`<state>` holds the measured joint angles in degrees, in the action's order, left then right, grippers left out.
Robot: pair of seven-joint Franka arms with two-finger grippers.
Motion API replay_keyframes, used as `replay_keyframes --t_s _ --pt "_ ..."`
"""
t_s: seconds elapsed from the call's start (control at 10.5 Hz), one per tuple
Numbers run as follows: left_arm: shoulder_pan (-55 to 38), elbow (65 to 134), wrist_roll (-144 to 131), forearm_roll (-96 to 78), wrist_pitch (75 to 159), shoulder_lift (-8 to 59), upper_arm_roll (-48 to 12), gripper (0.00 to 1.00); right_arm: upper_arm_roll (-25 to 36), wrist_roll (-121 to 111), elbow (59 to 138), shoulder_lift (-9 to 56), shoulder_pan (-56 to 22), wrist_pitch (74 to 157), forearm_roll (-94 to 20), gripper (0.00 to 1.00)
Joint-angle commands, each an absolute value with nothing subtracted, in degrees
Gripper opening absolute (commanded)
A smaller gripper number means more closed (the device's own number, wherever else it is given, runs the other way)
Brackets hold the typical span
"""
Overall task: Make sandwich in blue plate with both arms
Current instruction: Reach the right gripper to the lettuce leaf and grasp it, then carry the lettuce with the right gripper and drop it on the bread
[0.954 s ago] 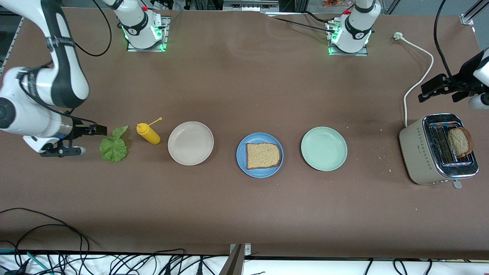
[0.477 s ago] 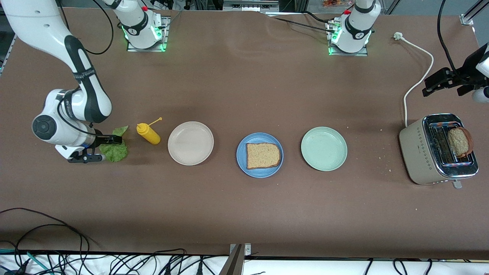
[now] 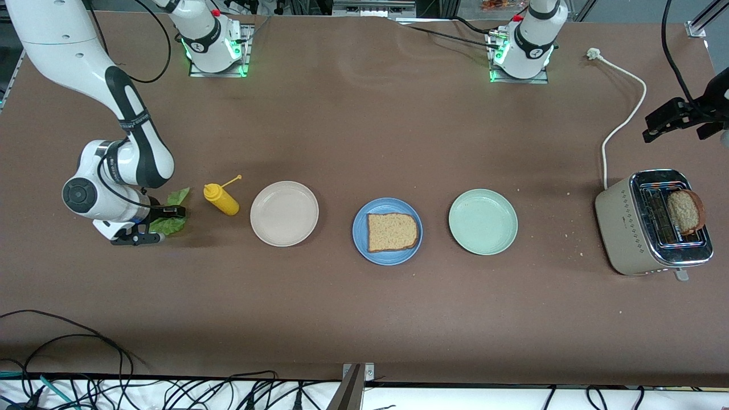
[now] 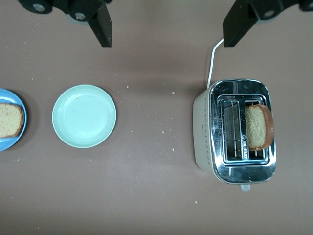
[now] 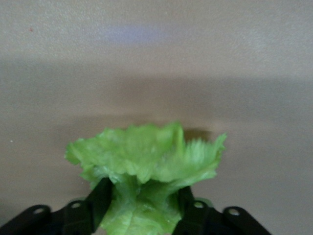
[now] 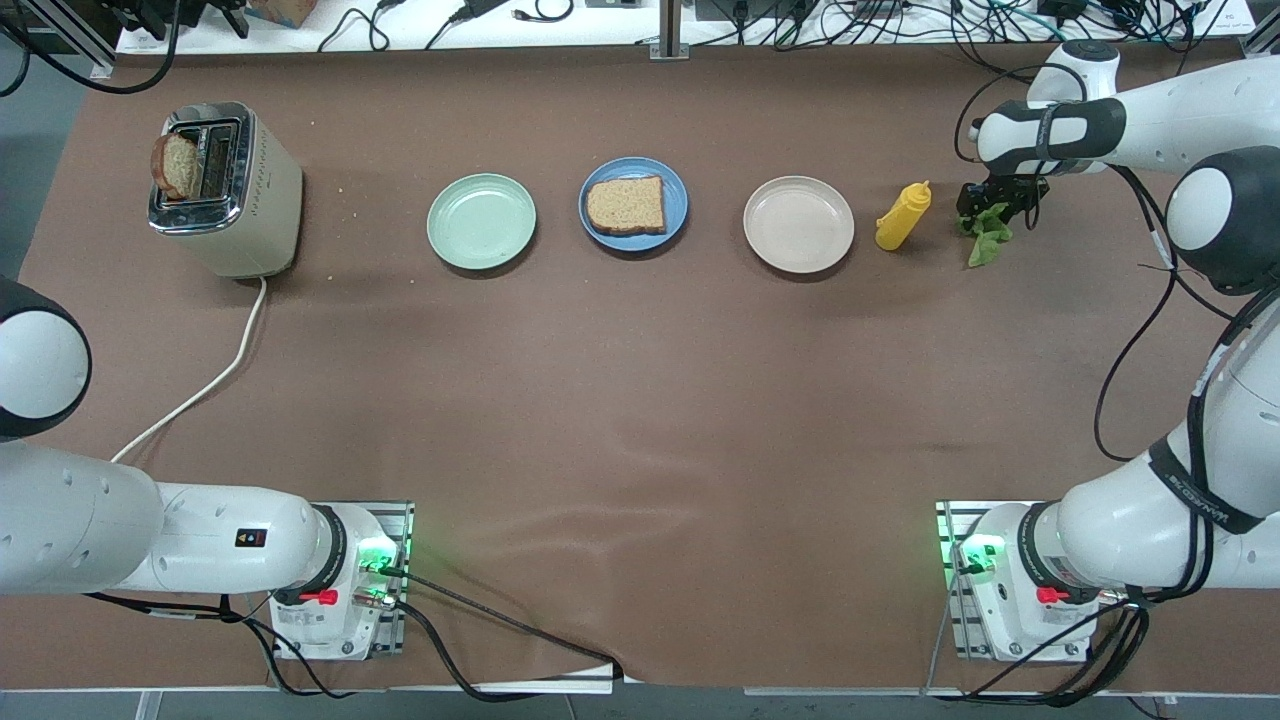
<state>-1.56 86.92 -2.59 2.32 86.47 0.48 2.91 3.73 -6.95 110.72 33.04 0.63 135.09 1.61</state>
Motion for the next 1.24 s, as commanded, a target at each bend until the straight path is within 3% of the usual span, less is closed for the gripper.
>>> replay_keyframes --t_s 0.0,0.19,0.48,0.86,1.14 --pt "-0.79 83.33 -3.6 4.13 85.25 0.44 3.34 1.0 3.34 -7.03 110.22 33.4 1.32 135.62 2.2 0.01" --pt "-0.79 83.14 -3.17 4.22 85.25 0.35 3.34 1.0 3.16 -7.03 108.47 32.87 1.23 131.52 1.67 0.0" --pt "-1.05 83.14 -3.87 4.22 85.25 0.44 2.81 1.0 2.81 -5.89 95.32 32.52 0.44 111.42 1.67 0.0" --pt "-0.97 83.14 -3.87 4.22 85.25 0.44 2.9 1.0 2.72 -1.07 78.44 31.82 -4.37 90.75 1.58 0.0" --pt "-0.97 83.14 -3.87 4.22 85.25 0.44 2.9 1.0 1.15 11.65 71.47 31.64 -11.67 84.64 -0.25 0.0"
